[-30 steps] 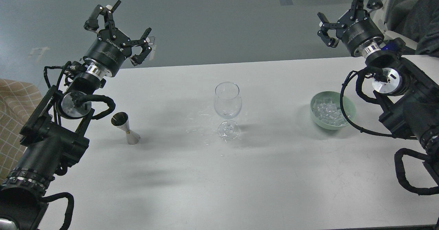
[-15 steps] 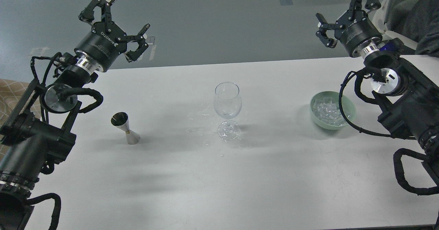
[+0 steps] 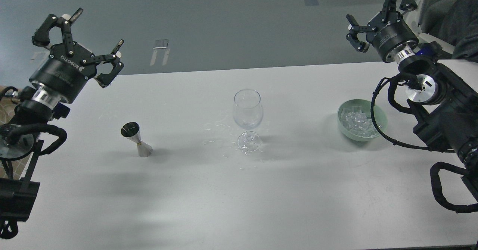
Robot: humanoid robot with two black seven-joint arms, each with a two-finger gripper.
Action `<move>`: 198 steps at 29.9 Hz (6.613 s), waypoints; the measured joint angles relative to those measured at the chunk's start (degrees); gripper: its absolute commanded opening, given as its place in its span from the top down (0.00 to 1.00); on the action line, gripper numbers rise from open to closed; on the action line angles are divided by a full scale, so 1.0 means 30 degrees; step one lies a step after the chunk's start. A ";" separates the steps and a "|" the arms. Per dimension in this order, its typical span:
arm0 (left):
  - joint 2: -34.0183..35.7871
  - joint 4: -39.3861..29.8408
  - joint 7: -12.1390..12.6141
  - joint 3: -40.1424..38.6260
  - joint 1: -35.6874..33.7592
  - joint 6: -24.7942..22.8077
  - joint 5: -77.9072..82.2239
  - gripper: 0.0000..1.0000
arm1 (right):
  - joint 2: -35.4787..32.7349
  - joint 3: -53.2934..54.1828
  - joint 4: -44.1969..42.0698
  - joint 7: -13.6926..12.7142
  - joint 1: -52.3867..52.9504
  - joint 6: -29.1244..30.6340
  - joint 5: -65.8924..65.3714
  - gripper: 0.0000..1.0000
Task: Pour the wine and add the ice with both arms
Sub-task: 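Lower the left gripper toward the metal jigger, then close the left gripper around the metal jigger, then lift the jigger upright with the left gripper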
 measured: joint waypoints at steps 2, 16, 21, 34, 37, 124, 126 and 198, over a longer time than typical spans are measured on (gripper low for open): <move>-0.0049 -0.0881 0.0421 -0.0788 0.1484 0.0004 -0.0538 0.04 | 0.0002 0.0000 -0.0001 0.0000 0.0000 0.0001 0.0000 0.00; -0.2044 -0.4258 0.2486 -0.4528 0.9697 -0.1251 -0.2982 0.04 | 0.0007 0.0000 -0.0027 0.0000 -0.0063 0.0000 0.0000 0.00; -0.3115 -0.4411 0.3706 -0.4848 1.1419 -0.2066 -0.3065 0.03 | 0.0015 0.0000 -0.0039 0.0000 -0.0066 0.0000 0.0001 0.00; -0.6316 -0.3638 0.4232 -0.3931 1.1926 -0.0851 -0.2463 0.02 | 0.0068 -0.0042 -0.0088 -0.0001 -0.0086 0.0000 -0.0083 0.00; -0.7041 -0.3225 0.4214 -0.3723 1.1305 0.0307 -0.1715 0.02 | 0.0089 -0.0057 -0.0096 -0.0001 -0.0088 0.0000 -0.0099 0.00; -0.8594 0.1991 0.1476 -0.2227 0.4234 0.5558 0.2388 1.00 | 0.0120 -0.0087 0.0005 -0.0061 -0.0557 0.0001 -0.0292 0.00; -0.8595 0.1991 0.1543 -0.2267 0.4030 0.5558 0.2329 1.00 | 0.0119 -0.0087 0.0005 -0.0061 -0.0556 0.0001 -0.0292 0.00; -0.9036 -0.5071 0.1978 -0.1631 0.3437 0.7564 0.1200 1.00 | 0.0170 -0.0900 0.0122 -0.0080 -0.0701 0.0001 -0.0292 0.00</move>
